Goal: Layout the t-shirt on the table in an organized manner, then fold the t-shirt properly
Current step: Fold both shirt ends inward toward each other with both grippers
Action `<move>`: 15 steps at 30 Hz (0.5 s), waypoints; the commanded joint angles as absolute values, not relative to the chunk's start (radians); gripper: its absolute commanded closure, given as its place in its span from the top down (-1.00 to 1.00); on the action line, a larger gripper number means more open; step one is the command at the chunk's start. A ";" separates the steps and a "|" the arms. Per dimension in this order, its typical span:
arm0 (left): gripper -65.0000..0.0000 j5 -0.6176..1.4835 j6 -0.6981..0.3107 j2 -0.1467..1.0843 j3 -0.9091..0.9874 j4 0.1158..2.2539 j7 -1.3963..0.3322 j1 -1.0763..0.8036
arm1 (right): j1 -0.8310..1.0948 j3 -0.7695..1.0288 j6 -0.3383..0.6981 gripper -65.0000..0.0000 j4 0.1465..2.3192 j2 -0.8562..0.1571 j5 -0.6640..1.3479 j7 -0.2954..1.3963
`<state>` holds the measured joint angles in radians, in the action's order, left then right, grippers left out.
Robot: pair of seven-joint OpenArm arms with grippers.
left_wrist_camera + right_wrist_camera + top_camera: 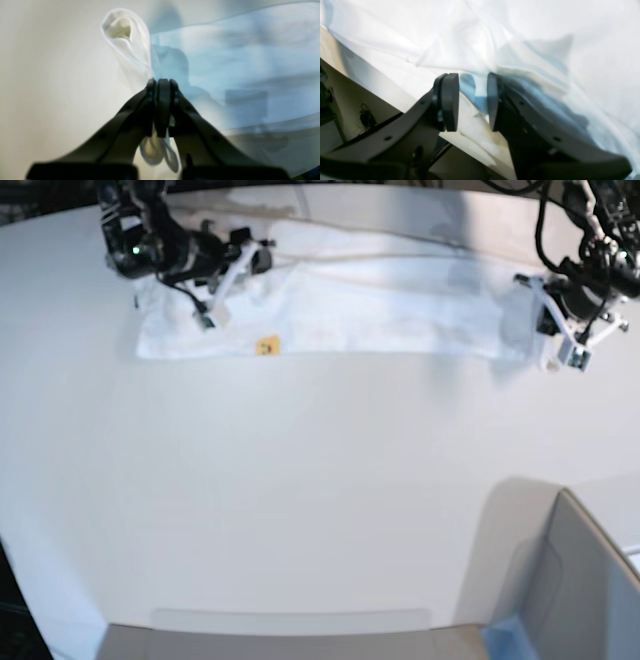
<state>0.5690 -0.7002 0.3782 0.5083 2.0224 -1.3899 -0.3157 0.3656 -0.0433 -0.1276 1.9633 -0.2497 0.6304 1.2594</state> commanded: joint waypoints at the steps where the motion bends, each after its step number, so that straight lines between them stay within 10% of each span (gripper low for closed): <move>1: -1.00 0.576 -0.698 0.383 0.504 2.040 -1.396 -0.314 | 0.357 -0.047 -0.130 -0.39 1.972 -0.246 0.630 1.257; 15: -1.00 0.578 -0.698 0.357 0.427 2.040 -1.396 -0.311 | 0.185 -0.242 -0.131 -0.39 1.770 -0.176 0.628 1.251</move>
